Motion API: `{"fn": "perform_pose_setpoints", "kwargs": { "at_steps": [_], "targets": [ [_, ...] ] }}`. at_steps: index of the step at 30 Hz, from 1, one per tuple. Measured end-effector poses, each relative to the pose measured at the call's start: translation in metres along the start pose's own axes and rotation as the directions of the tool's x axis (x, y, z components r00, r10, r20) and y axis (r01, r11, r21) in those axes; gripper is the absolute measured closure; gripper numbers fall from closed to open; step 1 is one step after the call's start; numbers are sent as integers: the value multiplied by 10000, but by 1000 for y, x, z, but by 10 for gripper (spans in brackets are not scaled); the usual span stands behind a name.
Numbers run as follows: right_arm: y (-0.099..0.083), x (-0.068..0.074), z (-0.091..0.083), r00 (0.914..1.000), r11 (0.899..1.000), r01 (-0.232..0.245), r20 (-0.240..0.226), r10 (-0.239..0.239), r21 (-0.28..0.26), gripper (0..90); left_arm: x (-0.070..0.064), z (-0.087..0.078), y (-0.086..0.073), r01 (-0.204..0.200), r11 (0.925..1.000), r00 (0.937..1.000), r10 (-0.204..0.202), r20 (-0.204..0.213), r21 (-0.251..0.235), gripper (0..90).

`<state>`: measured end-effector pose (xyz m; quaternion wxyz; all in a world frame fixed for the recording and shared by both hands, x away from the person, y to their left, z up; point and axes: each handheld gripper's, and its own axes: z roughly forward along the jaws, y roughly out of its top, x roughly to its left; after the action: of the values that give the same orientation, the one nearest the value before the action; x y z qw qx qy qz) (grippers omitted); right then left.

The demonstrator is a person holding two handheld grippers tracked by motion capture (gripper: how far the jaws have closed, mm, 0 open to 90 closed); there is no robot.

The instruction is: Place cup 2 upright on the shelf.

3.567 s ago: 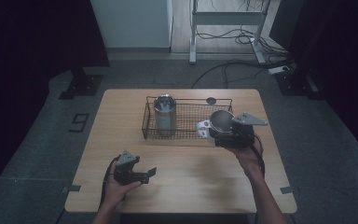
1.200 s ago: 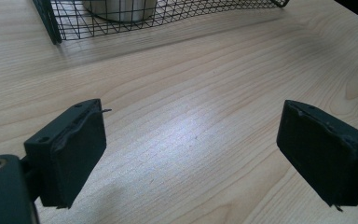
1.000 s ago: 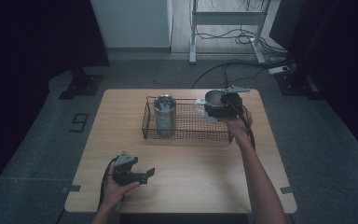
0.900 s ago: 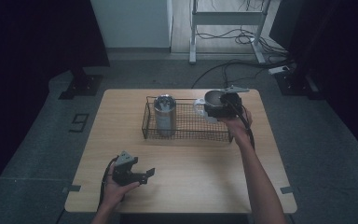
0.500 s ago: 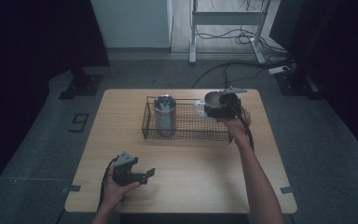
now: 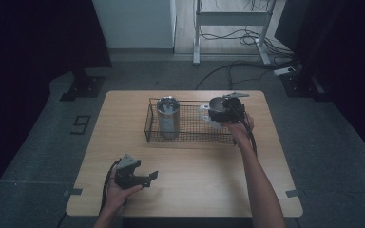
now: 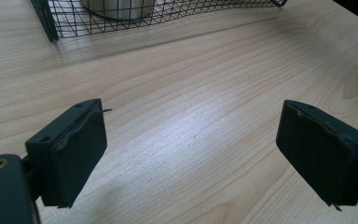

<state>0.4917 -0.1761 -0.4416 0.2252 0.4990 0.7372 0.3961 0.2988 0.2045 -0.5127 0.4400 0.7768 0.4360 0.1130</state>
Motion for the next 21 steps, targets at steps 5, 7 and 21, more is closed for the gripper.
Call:
{"fn": "perform_pose_setpoints", "kwargs": {
  "at_steps": [5, 7, 21],
  "targets": [
    [-3, 0, 6, 10000, 9998, 49, 17, -49, 186, 75, -1, 1, 0, -33, 10000, 10000, 33, 5, 47, 88],
    [-4, 0, 8, 10000, 9997, 80, 15, -80, 240, 75, -1, 1, 0, -38, 10000, 10000, 38, 3, 41, 88],
    [-17, -1, 21, 10000, 9985, 0, -53, 3, 539, 75, -2, 2, 0, -105, 9999, 9999, 105, 6, 71, 88]
  ]
}}
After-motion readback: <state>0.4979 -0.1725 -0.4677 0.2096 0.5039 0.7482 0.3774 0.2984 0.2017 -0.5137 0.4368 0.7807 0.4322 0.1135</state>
